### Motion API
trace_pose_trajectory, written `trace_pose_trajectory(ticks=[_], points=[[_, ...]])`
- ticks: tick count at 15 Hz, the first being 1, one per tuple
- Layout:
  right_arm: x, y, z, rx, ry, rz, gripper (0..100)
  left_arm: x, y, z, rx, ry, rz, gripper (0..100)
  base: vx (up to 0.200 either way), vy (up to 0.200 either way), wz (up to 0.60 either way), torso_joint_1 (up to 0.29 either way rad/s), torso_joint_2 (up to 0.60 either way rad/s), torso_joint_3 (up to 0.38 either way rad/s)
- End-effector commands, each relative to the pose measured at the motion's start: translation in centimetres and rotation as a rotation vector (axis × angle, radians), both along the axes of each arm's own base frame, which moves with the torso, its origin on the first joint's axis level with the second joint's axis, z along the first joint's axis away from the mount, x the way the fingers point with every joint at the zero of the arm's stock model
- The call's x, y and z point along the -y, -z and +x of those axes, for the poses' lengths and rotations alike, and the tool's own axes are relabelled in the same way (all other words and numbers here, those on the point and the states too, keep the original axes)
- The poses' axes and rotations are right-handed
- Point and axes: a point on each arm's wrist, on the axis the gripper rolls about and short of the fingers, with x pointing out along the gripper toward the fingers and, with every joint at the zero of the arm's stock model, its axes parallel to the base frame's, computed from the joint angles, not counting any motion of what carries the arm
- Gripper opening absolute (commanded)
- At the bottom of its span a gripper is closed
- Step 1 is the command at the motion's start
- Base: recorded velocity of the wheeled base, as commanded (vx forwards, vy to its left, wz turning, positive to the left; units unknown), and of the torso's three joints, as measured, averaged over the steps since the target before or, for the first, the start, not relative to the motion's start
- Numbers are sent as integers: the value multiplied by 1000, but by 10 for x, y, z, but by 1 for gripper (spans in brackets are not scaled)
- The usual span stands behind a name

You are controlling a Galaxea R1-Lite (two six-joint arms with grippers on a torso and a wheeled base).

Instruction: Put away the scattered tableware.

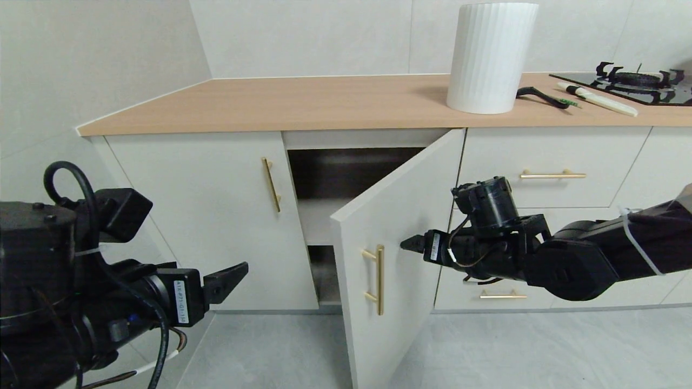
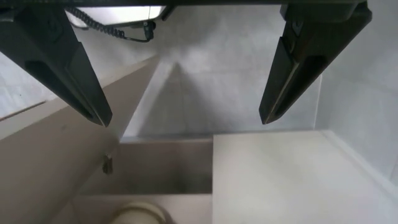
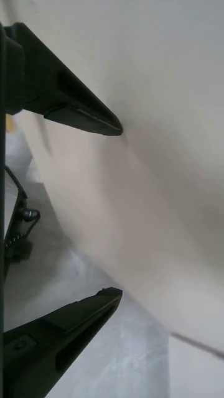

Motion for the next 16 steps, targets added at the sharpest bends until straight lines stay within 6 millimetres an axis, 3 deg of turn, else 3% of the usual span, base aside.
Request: trace_pose_trajectory(ticks=[1, 4, 10, 16], points=[[-5, 8, 6, -2, 21, 12, 100, 0, 0, 1, -2, 0, 2, 100, 200, 0, 0, 2, 7, 2], [-12, 11, 16, 43, 92, 61, 100, 0, 0, 1, -2, 0, 2, 100, 200, 0, 0, 4, 2, 6], [-17, 3, 36, 102, 235, 133, 100, 0, 0, 0, 3, 0, 0, 100, 0, 0, 0, 0, 0, 0], [-8, 7, 65, 142, 395, 155, 100, 0, 0, 1, 0, -2, 2, 100, 0, 0, 0, 0, 0, 0]])
